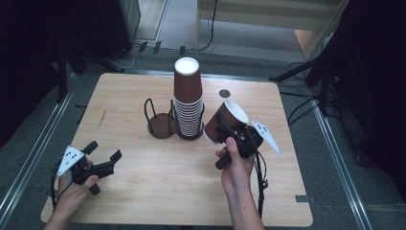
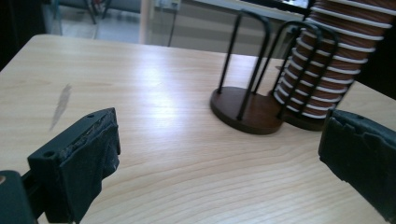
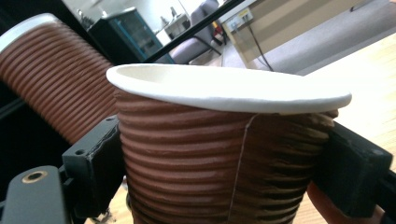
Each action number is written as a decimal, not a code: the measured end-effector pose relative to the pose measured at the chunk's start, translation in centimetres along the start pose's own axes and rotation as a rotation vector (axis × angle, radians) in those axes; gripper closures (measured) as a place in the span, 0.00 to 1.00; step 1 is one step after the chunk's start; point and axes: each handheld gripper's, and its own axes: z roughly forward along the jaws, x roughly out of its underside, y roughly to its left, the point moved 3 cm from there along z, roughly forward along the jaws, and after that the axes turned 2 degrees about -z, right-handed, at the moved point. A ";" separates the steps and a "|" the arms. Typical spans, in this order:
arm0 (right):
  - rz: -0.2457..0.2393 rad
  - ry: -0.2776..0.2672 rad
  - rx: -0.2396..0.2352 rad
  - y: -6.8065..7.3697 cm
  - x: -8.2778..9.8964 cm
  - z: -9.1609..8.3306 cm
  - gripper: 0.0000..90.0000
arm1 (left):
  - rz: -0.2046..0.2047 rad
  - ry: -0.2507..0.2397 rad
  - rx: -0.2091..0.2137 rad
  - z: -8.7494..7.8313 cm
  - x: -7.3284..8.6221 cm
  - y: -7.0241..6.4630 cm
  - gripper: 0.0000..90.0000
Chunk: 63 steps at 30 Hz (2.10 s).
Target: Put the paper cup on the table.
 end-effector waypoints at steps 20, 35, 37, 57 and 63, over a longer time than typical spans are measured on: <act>-0.332 -0.082 0.134 -1.8 -1.1 2.3 0.14 | 0.041 0.104 -0.084 0.5 1.2 1.2 0.00; -0.460 -0.104 0.242 -5.0 -0.5 5.9 0.14 | 0.042 0.123 -0.084 0.9 1.4 0.9 0.00; -0.497 -0.108 0.263 -5.5 -0.3 6.5 0.13 | 0.042 0.130 -0.080 0.9 1.5 0.9 0.00; -0.594 -0.144 0.284 -10.0 1.1 11.3 0.13 | 0.035 0.149 -0.098 0.9 1.5 0.9 0.00; -0.629 -0.111 0.274 -10.7 2.0 12.8 0.13 | 0.032 0.150 -0.100 0.9 1.5 1.0 0.00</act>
